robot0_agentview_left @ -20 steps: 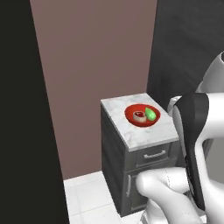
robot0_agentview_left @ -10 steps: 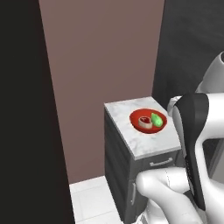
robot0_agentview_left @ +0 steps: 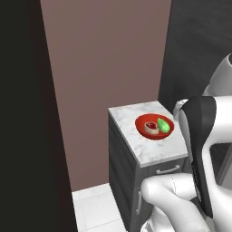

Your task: Take the fish, corn, and steak from the freezer and place them in the bowl on the counter.

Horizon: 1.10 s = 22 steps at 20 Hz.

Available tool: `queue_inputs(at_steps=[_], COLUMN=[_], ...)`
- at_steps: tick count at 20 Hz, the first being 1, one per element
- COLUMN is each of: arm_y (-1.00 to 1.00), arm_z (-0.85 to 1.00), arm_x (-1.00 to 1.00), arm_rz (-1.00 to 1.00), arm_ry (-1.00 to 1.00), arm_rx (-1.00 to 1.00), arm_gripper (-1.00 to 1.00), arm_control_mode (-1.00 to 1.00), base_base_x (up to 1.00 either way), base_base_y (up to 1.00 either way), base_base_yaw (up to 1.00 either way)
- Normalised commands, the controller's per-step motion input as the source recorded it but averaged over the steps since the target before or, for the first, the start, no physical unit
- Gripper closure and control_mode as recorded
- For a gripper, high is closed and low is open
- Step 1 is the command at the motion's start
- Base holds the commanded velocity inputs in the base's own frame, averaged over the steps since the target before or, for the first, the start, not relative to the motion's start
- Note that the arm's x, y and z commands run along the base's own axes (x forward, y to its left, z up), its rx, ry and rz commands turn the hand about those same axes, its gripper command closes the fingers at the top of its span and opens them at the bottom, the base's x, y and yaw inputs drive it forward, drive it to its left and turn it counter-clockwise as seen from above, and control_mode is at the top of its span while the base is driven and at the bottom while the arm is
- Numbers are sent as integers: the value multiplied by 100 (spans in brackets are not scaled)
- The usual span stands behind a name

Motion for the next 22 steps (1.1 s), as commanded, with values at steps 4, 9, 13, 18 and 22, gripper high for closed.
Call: queue_inputs(at_steps=[4,9,13,18,22], arm_y=[0,0,0,0,0], arm_z=[0,0,0,-7,-16], arm_x=[0,0,15,51,78], arm_rz=[0,0,0,0,0], arm_ry=[0,0,0,0,4], arm_rx=[0,0,0,0,0], arm_gripper=[100,100,100,100,100], arm_control_mode=[100,100,-100,-100,-100], base_base_x=[19,21,11,0,0], base_base_y=[0,0,0,0,0], base_base_yaw=[0,0,0,0,0])
